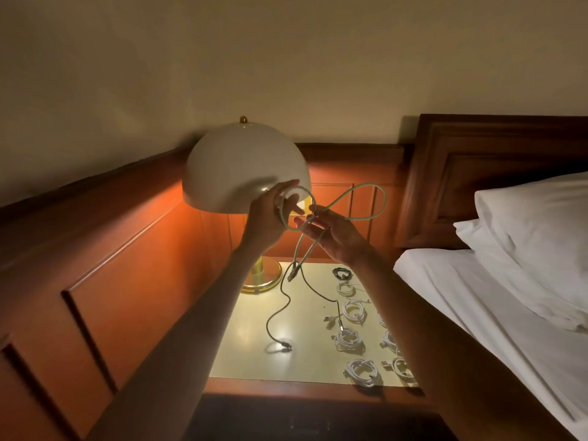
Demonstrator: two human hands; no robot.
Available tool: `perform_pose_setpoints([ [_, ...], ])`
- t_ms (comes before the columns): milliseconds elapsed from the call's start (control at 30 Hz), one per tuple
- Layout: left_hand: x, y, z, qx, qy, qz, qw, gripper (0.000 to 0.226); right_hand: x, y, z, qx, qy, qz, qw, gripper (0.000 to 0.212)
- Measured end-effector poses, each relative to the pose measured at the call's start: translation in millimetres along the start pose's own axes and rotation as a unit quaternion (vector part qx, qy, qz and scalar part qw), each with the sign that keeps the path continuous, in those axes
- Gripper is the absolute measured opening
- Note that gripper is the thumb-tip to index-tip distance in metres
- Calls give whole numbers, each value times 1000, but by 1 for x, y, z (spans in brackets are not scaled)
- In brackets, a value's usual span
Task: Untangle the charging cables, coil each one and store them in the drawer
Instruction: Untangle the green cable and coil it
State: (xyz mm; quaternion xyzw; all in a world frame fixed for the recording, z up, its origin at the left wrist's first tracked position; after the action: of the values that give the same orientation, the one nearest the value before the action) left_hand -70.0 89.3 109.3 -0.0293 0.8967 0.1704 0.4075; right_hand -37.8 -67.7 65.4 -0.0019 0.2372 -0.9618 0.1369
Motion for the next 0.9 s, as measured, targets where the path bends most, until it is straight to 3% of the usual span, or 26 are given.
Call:
perform_pose_setpoints([
  [100,44,-3,41,-68,129,0,989,37,-1,0,1,-12,-13,-4,1000,12],
  [233,85,-23,86,-97,327,176,923,55,0,-1,2,5,-19,-5,1000,12],
  [300,92,-31,97,-132,332,225,907,45,1,0,3,15,-18,-10,1000,10],
  [467,102,-37,113,-159,305,220,913,24,6,4,16,39,17,-44,998,11],
  [700,107,-36,129,-312,312,233,867,29,23,-2,43,37,48,-67,996,13],
  [767,96,-31,112,-241,334,186,892,36,31,-6,46,54,39,-77,995,15],
  [833,87,-24,83,-69,339,103,933,29,41,-10,47,56,28,-94,994,17],
  [900,87,-12,51,75,319,52,943,30,53,-16,47,48,18,-116,992,17],
])
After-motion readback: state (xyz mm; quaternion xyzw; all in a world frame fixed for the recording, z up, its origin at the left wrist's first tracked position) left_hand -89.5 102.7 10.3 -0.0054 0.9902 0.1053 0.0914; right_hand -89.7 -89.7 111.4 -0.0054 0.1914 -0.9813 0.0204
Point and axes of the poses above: each hand's wrist, its own x-axis away from the middle knuckle, its own y-axis out of the back of the hand, z = x × y, the point moved 3 cm from there along -x, towards the middle knuckle, and after that the axes turned 8 degrees about x, right-handed, at the moved point
